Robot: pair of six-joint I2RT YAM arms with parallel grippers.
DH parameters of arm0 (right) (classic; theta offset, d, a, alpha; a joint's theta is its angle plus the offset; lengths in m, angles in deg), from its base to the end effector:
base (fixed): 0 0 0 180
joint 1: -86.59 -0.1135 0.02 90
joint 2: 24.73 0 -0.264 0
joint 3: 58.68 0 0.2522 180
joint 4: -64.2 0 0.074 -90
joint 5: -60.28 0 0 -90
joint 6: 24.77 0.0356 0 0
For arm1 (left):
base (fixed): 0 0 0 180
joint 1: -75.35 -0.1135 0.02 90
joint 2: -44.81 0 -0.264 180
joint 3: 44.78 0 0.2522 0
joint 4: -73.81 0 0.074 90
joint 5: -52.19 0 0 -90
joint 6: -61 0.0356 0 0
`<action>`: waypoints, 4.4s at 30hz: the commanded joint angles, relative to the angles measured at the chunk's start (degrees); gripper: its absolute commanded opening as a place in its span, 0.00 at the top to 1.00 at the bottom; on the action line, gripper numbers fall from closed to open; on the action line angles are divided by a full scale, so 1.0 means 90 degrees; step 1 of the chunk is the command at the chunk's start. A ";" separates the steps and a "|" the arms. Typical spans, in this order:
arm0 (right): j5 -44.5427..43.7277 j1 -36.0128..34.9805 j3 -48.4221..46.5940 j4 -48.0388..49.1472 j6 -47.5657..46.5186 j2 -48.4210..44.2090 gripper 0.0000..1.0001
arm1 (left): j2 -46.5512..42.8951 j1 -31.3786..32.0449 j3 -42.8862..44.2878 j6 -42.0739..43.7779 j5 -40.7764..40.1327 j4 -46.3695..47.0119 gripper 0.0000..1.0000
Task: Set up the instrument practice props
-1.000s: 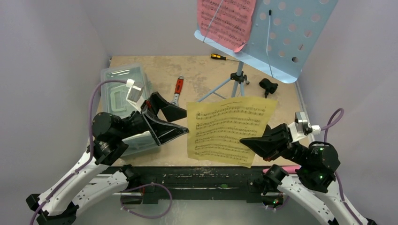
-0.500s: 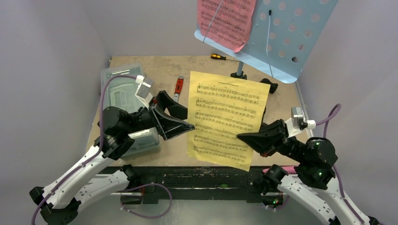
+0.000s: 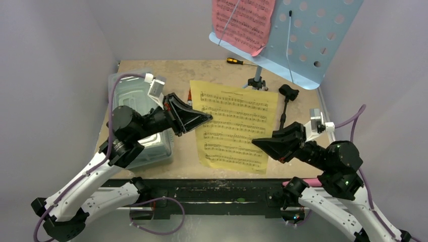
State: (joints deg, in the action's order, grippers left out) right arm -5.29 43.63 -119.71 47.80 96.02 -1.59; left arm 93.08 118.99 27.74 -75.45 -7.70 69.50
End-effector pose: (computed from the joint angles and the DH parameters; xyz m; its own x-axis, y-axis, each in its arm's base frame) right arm 0.0451 0.0621 0.4111 -0.2315 0.4213 -0.8769 -0.9122 0.2193 0.3462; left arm 0.1127 -0.1321 0.4498 -0.5100 -0.3800 -0.7717 0.8253 0.0365 -0.5634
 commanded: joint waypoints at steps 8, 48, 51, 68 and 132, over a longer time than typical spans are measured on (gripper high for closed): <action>-0.3698 0.0012 -0.3421 -0.3462 -0.1811 0.1785 0.26 | -0.1073 0.0004 0.0975 0.1895 -0.3303 -0.2751 1.00; -0.7422 0.0010 -0.6948 -0.2477 -0.3323 0.5203 0.98 | 0.1844 -0.0004 0.4015 0.2997 -0.1641 -0.2044 1.00; -0.7435 0.0008 -0.6737 -0.2287 -0.3351 0.5108 1.00 | 0.2213 -0.0002 0.4559 0.3274 -0.1701 -0.2167 1.00; -0.6591 0.0008 -0.4678 0.0134 -0.4180 0.3852 1.00 | 0.3500 0.0002 0.5902 0.4204 -0.1595 -0.1771 1.00; -0.6276 0.0008 -0.4679 0.0418 -0.4431 0.3944 1.00 | 0.7351 -0.0633 0.8957 0.1624 0.0270 0.2158 1.00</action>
State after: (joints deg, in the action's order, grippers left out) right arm -62.99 43.85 -161.15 48.00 56.59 34.56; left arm 158.35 113.62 105.20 -59.94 -10.24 87.14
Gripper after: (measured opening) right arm 0.012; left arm 0.003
